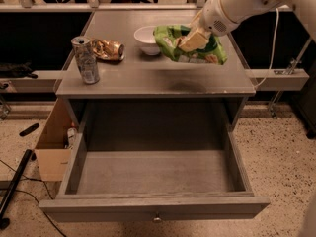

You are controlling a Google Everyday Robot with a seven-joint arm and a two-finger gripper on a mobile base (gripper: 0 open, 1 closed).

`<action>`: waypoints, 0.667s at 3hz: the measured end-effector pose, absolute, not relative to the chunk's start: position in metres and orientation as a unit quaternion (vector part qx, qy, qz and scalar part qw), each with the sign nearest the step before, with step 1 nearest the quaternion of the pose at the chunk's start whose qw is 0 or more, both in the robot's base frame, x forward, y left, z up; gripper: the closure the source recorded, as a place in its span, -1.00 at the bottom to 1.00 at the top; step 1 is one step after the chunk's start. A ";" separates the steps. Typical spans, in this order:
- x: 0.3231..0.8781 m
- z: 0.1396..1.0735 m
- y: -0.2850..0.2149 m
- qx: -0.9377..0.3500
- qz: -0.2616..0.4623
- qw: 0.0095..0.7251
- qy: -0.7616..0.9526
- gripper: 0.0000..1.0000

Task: Pick green rice chip bag from top drawer and place on counter

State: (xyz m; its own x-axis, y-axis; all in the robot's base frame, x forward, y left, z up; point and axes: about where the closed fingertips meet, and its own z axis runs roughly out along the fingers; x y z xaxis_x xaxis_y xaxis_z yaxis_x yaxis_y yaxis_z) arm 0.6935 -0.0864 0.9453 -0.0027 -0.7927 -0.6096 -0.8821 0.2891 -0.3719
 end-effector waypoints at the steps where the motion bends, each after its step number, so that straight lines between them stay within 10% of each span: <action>1: 0.744 0.914 -0.106 -0.573 0.104 0.394 0.711 1.00; 2: 0.762 0.892 -0.116 -0.562 0.124 0.394 0.717 1.00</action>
Offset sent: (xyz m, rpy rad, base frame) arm 0.0969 -0.0527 -0.0683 0.1712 0.1034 -0.0224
